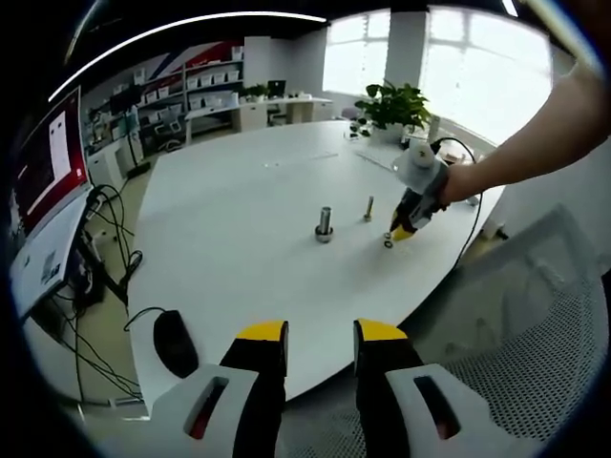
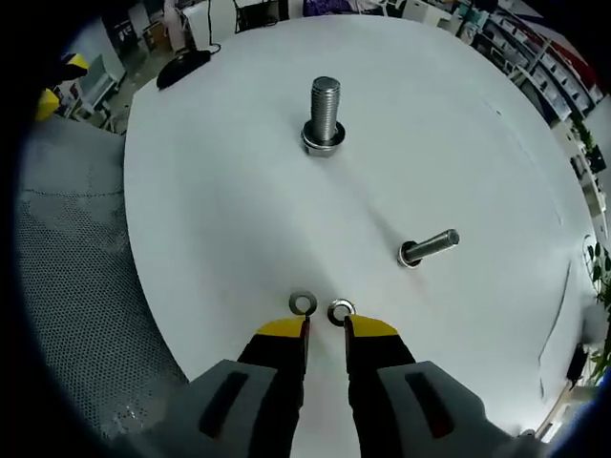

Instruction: Place the washer onto the threaded stud by aligning its center hole with the stud, sliding it down to the base, and recovering from edge contact or off-axis alignment until the washer reaches the visible bottom stop.

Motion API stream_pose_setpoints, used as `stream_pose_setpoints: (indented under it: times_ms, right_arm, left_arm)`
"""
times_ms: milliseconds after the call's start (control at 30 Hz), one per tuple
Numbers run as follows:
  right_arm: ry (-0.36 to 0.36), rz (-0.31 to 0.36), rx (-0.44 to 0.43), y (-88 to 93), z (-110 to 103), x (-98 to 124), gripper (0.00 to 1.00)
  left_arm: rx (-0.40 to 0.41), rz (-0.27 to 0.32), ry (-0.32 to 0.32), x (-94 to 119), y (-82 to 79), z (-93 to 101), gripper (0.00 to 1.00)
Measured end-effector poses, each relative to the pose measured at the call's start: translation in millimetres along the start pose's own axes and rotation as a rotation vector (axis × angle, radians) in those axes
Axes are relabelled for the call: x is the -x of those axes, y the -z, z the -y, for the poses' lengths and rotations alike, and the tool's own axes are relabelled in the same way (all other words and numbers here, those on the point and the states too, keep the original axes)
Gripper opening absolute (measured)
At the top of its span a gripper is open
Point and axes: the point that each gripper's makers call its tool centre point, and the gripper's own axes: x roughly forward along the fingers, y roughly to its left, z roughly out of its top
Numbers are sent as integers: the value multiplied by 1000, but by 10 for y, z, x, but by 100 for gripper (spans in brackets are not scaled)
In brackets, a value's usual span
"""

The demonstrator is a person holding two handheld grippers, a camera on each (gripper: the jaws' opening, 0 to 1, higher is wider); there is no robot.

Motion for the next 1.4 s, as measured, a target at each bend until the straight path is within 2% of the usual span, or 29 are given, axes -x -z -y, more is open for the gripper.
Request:
stream_pose_setpoints:
  times_ms: [133,700,833,967,1100,1400]
  right_arm:
    - [-13,-10,1,-3,-61,-39,18]
    - [-40,-18,1,-51,-62,-161,16]
    - [-46,-16,36,-50,-66,-159,15]
    - [-61,-19,28,-47,-70,-149,16]
    - [-83,-41,91,-23,-95,-143,17]
    - [-101,-27,92,0,-102,-131,18]
  left_arm:
    - [-1,-1,1,0,1,3,25]
    - [-1,-4,-4,-4,4,-8,25]
    - [0,-3,-6,-2,1,-12,25]
    - [1,-3,-7,-1,2,-11,25]
    - [2,-3,-8,1,4,-10,25]
    - [0,-6,-10,0,6,-11,25]
